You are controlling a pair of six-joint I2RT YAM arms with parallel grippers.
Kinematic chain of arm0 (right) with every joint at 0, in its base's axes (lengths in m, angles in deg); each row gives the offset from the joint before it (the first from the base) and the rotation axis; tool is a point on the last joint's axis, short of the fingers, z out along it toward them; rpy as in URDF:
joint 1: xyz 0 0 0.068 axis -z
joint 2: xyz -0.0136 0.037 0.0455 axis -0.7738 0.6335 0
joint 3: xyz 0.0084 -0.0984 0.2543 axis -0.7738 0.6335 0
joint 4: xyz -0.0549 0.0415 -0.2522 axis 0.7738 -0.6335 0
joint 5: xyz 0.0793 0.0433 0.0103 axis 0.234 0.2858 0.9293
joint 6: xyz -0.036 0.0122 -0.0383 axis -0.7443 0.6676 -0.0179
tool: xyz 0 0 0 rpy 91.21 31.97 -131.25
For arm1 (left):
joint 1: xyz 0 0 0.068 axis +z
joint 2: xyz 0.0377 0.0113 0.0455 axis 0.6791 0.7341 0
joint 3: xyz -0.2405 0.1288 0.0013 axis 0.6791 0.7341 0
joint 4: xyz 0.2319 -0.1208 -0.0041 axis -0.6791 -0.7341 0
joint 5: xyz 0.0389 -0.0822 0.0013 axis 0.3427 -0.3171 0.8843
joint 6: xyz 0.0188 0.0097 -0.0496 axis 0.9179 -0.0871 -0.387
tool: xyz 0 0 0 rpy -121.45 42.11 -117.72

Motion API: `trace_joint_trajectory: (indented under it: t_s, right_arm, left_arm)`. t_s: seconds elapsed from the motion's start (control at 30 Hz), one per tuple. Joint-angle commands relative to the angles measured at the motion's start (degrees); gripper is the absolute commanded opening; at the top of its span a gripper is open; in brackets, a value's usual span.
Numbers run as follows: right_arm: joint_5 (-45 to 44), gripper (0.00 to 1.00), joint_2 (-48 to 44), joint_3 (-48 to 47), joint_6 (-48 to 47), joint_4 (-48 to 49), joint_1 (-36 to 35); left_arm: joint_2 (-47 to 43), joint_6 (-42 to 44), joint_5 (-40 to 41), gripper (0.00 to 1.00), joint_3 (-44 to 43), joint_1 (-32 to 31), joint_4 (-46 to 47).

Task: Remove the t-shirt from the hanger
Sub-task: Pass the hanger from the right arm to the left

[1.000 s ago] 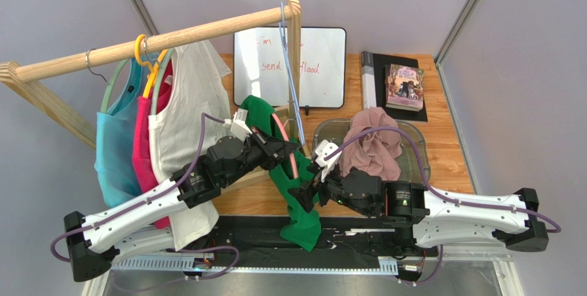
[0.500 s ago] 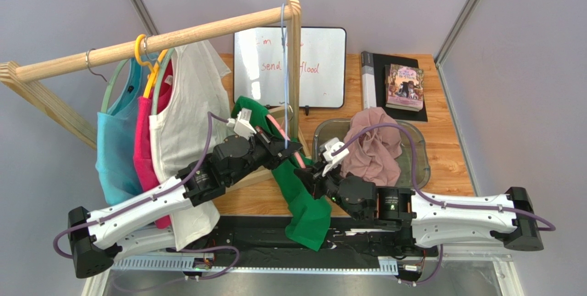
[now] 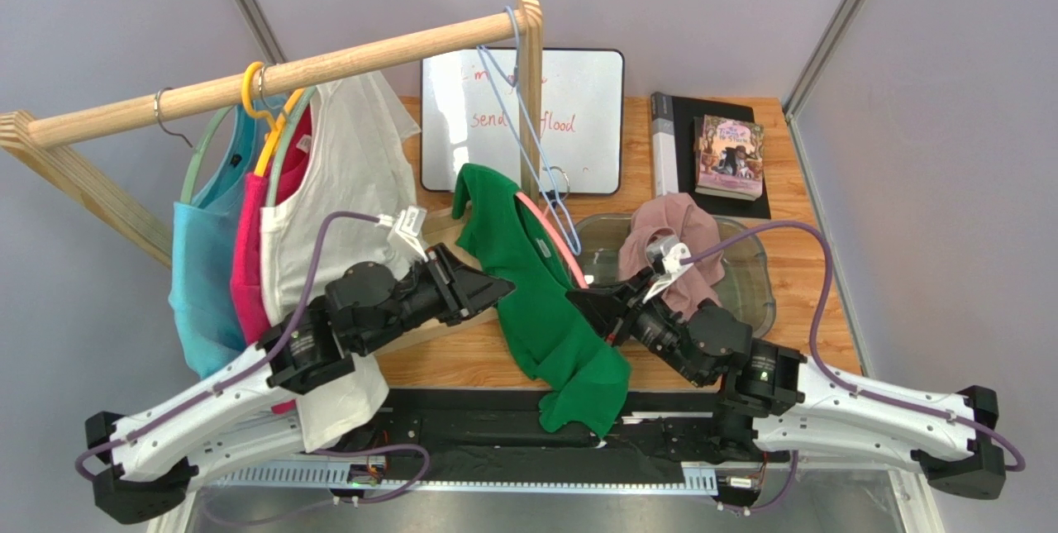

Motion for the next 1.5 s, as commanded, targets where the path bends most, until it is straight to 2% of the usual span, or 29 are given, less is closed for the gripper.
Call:
trace_joint_trajectory:
  t_s: [0.0,0.13,0.33,0.4,0.5,0.77,0.9,1.3,1.4,1.47]
  right_arm:
    - [4.2,0.00,-4.2,0.6,2.9,2.8,0.6]
    - [5.5,0.00,-7.5,1.3,4.4,1.1,0.7]
    - [4.8,0.00,-12.2,3.0,10.8,-4.7,0.7]
    - [4.9,0.00,-13.8,3.9,12.8,-5.7,0.7]
    - [4.5,0.00,-15.6,5.0,15.7,-7.4,0.7]
    - [6.2,0.00,-18.0,7.7,20.9,-8.0,0.7]
    - [7.1,0.00,-18.3,8.3,21.7,-7.6,0.7]
    - [10.5,0.00,-18.5,7.9,22.0,-6.4,0.7]
    - [11.4,0.00,-18.7,7.6,22.1,-6.3,0.7]
    - [11.6,0.00,-18.4,7.7,22.2,-6.5,0.8]
  left_arm:
    - [-2.8,9.0,3.1,0.36,-0.6,-0.2,-5.2]
    - [-0.3,12.9,9.8,0.37,-7.0,-0.2,-14.7]
    - [7.0,18.7,11.1,0.38,-12.1,-0.2,-14.9]
    - [10.5,20.3,11.3,0.47,-13.8,-0.2,-14.6]
    - [14.8,22.0,12.1,0.50,-15.6,-0.2,-13.6]
    - [23.3,24.8,15.1,0.49,-18.9,0.1,-11.3]
    - [25.3,25.0,12.8,0.50,-19.3,1.3,-9.3]
    - [30.3,23.9,14.3,0.48,-20.1,4.6,-8.0]
    - [31.5,23.7,15.0,0.45,-20.9,5.3,-8.7]
    - [31.7,23.7,16.0,0.38,-21.2,5.6,-9.5]
